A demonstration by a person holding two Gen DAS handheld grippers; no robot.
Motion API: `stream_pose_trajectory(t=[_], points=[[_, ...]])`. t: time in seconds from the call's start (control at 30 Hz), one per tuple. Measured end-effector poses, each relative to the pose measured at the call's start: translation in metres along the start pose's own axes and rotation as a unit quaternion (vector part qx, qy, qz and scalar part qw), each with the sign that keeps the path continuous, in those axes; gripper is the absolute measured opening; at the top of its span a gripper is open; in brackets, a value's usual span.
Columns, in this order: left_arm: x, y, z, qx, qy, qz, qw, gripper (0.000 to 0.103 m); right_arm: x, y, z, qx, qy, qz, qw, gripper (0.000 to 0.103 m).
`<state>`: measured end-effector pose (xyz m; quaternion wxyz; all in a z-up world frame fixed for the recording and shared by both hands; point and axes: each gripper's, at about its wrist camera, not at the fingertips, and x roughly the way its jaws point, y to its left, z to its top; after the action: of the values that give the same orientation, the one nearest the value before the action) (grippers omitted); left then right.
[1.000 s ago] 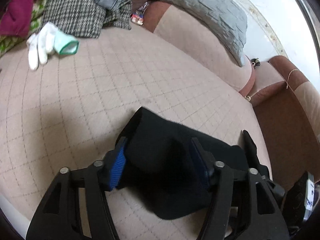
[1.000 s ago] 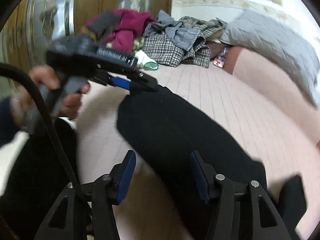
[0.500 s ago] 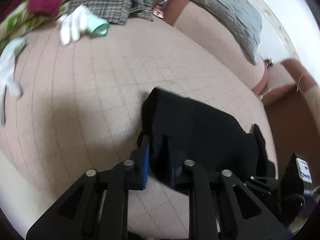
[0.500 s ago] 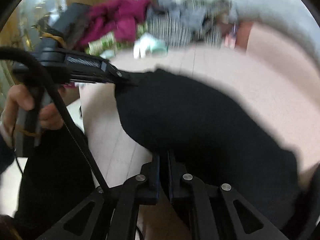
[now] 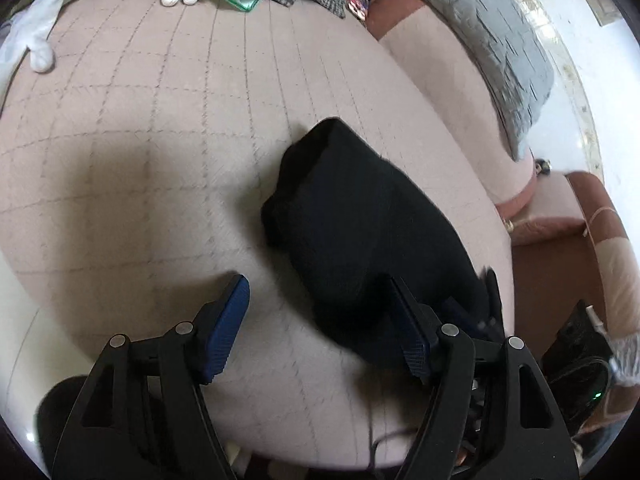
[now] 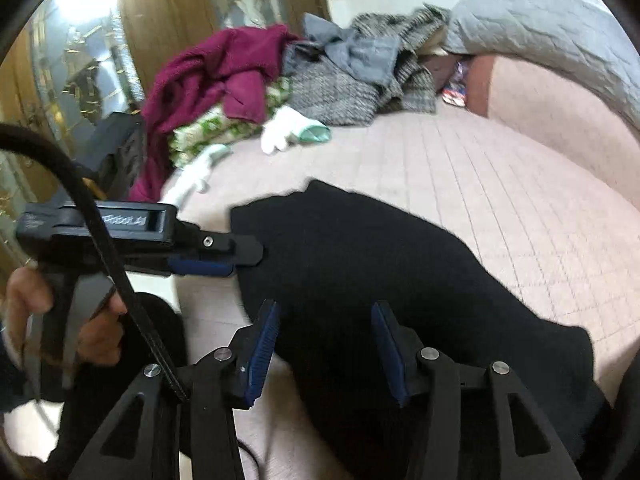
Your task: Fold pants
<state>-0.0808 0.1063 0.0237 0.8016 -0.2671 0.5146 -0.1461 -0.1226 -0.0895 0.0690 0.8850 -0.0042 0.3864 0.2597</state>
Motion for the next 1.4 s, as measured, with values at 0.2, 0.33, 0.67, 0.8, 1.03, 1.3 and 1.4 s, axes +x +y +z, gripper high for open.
stream_pose_trajectory(t=[0.2,0.33,0.67,0.8,1.03,1.3,1.4], points=[[0.027,-0.018,0.010,-0.005,-0.003,-0.072,0.9974,0.070,0.005,-0.024,-0.011,0.065,-0.006,0.033,0.997,0.046],[0.018,-0.035,0.012,0.039,-0.023,-0.060,0.9971,0.033,0.000,-0.021,-0.012,0.066,-0.004,0.032,0.997,0.046],[-0.042,-0.010,0.017,0.092,-0.117,0.048,0.9877,0.029,0.022,0.001,-0.012,0.069,-0.002,0.082,0.994,0.049],[-0.047,-0.016,0.017,0.115,-0.124,0.067,0.9832,0.029,0.019,0.002,-0.009,0.086,-0.008,0.087,0.992,0.050],[-0.024,-0.063,-0.001,0.180,-0.100,0.053,0.9772,0.029,-0.025,-0.023,-0.018,0.108,-0.024,0.017,0.994,0.050],[0.035,-0.109,-0.020,0.220,-0.029,0.028,0.9747,0.029,-0.097,-0.093,-0.051,0.160,-0.064,-0.134,0.976,0.051],[0.050,-0.123,-0.027,0.237,-0.016,0.028,0.9710,0.029,-0.122,-0.137,-0.060,0.200,-0.063,-0.176,0.962,0.051]])
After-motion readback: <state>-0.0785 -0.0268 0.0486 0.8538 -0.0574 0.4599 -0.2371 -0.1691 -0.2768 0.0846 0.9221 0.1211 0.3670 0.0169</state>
